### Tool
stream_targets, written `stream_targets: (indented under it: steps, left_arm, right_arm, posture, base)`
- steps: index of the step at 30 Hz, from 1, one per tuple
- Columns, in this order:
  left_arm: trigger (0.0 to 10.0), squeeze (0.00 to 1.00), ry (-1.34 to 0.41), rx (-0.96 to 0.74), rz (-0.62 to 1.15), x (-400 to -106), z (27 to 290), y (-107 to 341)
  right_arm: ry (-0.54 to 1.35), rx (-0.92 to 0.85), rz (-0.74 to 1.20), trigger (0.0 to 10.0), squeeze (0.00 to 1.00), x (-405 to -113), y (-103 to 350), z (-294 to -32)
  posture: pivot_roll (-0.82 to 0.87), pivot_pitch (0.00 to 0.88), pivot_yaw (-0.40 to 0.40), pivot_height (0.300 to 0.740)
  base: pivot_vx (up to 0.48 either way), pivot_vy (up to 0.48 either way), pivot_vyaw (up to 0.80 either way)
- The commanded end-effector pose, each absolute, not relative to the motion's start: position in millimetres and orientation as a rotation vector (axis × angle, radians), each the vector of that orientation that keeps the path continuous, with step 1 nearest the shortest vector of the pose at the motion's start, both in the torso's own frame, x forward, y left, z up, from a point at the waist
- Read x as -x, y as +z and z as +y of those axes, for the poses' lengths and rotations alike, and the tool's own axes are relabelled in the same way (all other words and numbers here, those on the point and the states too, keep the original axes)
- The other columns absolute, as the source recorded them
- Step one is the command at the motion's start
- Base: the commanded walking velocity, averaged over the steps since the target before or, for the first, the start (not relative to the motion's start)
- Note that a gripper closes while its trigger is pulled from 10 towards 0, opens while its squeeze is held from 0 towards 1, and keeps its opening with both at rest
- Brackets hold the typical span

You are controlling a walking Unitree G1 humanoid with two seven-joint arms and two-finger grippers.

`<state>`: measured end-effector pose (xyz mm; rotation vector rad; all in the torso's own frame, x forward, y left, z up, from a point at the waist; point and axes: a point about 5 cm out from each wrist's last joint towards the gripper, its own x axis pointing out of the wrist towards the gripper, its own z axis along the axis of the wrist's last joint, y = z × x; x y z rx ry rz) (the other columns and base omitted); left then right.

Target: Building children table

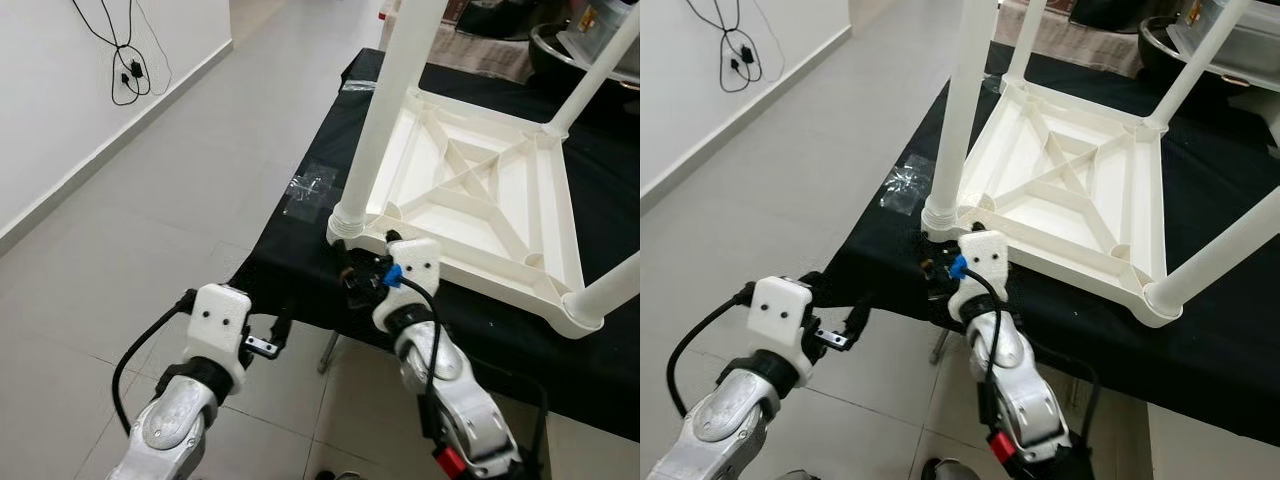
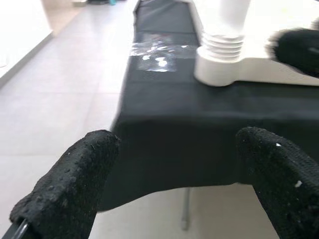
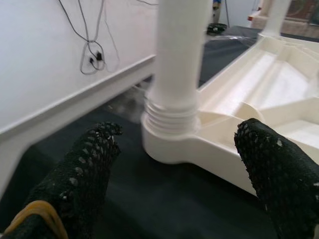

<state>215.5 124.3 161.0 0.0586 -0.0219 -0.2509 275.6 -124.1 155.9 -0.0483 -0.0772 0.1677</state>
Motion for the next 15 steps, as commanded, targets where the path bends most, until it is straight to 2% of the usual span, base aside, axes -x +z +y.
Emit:
stream_targets:
  steps: [1,5,7,13,15]
  left_arm:
    - [10.0,0.0,-0.192,-0.073,-0.01,-212.9,131.8,158.5]
    - [10.0,0.0,-0.113,-0.078,-0.006,-211.6,142.1,157.7]
    - [10.0,0.0,-0.092,-0.08,-0.011,-212.7,144.3,158.4]
    - [10.0,0.0,-0.044,-0.075,-0.016,-217.6,149.3,159.0]
    - [10.0,0.0,-0.048,-0.075,-0.013,-218.0,149.6,158.6]
  right_arm:
    - [0.13,0.078,-0.088,10.0,0.0,-271.6,155.1,-136.9]
    - [0.093,0.106,-0.084,10.0,0.0,-266.4,152.2,-147.9]
    - [0.088,0.111,-0.084,10.0,0.0,-267.0,151.8,-148.9]
    - [0.087,0.077,-0.075,10.0,0.0,-273.0,148.5,-146.6]
    - [0.097,0.08,-0.064,10.0,0.0,-273.3,146.9,-145.2]
  posture:
    - [0.13,0.128,-0.113,0.74]
    - [0.13,0.128,-0.102,0.74]
    - [0.13,0.121,-0.106,0.74]
    - [0.14,0.11,-0.102,0.74]
    - [0.14,0.11,-0.102,0.74]
  base:
    - [0.0,0.0,0.0]
    - [0.0,0.0,-0.8]
    - [0.0,0.0,-0.43]
    - [0.0,0.0,0.0]
    - [0.0,0.0,-0.61]
